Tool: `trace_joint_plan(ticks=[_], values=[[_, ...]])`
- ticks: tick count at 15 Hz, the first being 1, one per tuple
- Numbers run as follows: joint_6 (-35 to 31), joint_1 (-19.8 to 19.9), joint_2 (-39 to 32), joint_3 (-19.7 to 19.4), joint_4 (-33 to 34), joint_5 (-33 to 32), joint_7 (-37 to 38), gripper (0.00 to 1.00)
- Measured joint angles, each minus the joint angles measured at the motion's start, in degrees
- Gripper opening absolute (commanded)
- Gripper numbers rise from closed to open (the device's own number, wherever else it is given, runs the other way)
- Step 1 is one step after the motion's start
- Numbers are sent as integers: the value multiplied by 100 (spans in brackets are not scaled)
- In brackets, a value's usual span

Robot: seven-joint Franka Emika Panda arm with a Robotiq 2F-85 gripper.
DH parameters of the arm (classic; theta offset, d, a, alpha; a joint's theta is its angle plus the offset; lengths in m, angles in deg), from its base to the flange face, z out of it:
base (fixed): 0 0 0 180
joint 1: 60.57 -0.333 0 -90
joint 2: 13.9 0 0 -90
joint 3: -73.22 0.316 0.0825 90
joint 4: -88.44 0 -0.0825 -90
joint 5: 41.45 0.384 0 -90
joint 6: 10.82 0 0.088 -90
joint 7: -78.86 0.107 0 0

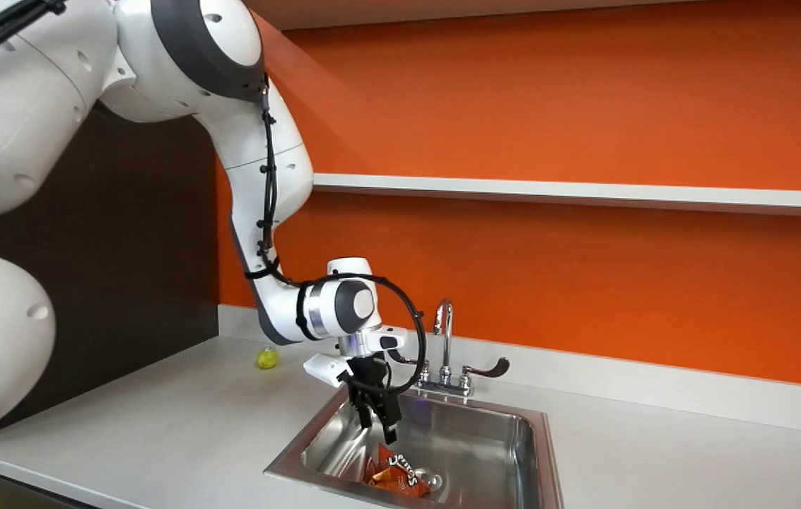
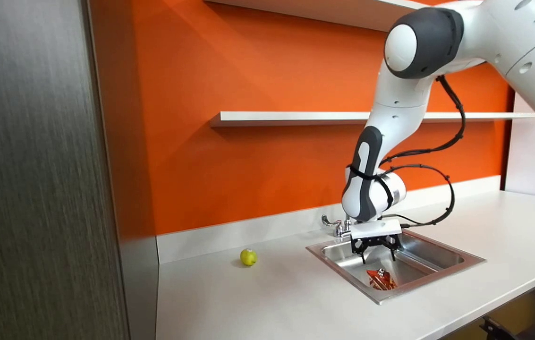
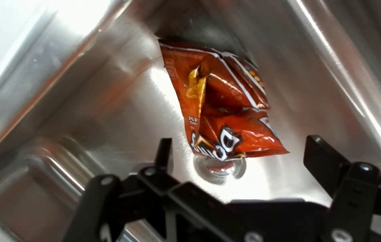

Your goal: Put the packet in the sink.

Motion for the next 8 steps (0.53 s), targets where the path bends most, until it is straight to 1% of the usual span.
trace_joint_plan(ticks=[4,8], values=[[-27,54,663,209,-443,9,-563,100],[-15,232,1365,553,-1048,132,-1227,100]])
